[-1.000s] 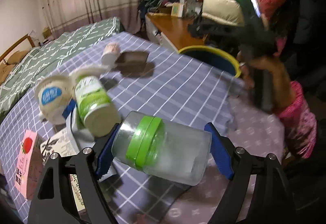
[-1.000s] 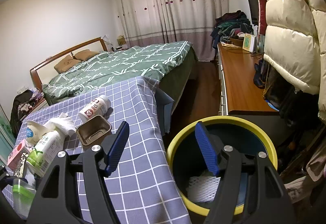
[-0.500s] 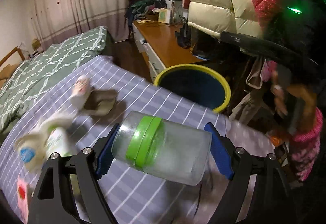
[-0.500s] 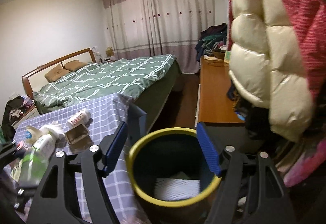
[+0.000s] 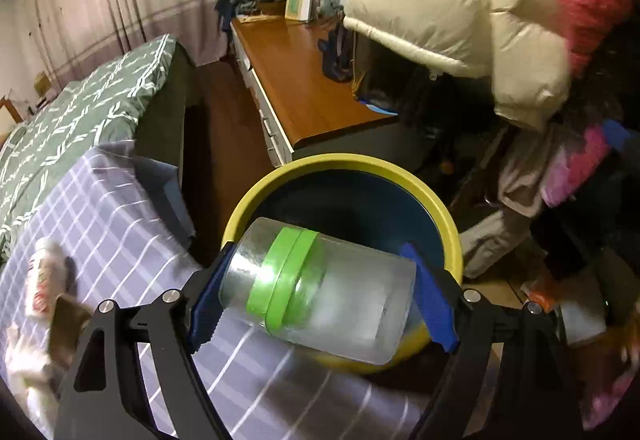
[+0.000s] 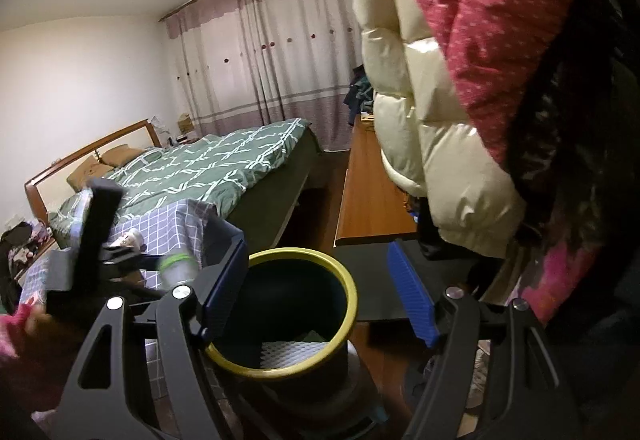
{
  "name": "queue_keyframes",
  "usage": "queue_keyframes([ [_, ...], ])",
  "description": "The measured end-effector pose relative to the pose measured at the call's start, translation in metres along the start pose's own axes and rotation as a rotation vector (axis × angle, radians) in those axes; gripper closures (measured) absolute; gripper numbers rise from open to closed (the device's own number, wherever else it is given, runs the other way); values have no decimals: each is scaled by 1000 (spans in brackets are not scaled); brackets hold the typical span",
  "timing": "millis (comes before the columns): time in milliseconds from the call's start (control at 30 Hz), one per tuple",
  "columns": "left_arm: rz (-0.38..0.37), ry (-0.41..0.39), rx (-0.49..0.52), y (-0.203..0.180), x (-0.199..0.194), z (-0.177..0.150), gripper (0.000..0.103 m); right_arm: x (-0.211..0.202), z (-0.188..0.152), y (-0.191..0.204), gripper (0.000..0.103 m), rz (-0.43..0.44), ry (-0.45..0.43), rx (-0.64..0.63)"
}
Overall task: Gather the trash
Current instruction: 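Carry the clear jar over the bin and open the left tool, then grasp the white tube with the right tool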
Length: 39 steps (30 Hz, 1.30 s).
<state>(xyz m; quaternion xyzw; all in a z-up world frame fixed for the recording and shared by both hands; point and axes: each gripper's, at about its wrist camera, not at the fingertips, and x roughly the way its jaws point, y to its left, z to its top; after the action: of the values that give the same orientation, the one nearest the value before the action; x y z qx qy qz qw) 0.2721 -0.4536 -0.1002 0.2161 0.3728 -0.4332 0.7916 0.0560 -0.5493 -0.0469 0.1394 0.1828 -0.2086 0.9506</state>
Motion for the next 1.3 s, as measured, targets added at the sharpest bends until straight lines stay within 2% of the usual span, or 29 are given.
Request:
queue_keyframes([
  [33,-2,14,-14,0,11,4,22,-1,1,0,34,-2,-5,2],
  [133,19,23,-63,3,28,11,9,-4,2,2,34,4,-13,4],
  [200,36,10,-98,9,27,13,9,-4,2,1,34,7,-12,2],
  [300,42,-36,-176,23,3,10,9,-2,0,2,34,15,-7,8],
  [433,115,-148,-222,41,-55,-10,7,4,-2,10,34,36,11,6],
  [567,200,-289,-312,69,-126,-49,5,13,-7,31,33,73,46,-21],
  [733,329,-388,-459,115,-199,-115,5,26,-17,69,33,142,105,-66],
  [867,516,-455,-557,149,-255,-177,5,33,-25,112,33,205,144,-116],
  [933,640,-480,-593,167,-281,-211,5,35,-31,139,33,245,164,-149],
  [1067,857,-489,-623,191,-308,-265,5,41,-43,194,33,333,208,-225],
  [1100,891,-489,-635,196,-312,-277,5,42,-46,207,33,354,220,-240],
  [1233,954,-482,-719,223,-327,-323,5,44,-57,259,33,441,275,-283],
  [1300,943,-480,-766,232,-329,-339,5,42,-65,283,33,492,307,-303],
])
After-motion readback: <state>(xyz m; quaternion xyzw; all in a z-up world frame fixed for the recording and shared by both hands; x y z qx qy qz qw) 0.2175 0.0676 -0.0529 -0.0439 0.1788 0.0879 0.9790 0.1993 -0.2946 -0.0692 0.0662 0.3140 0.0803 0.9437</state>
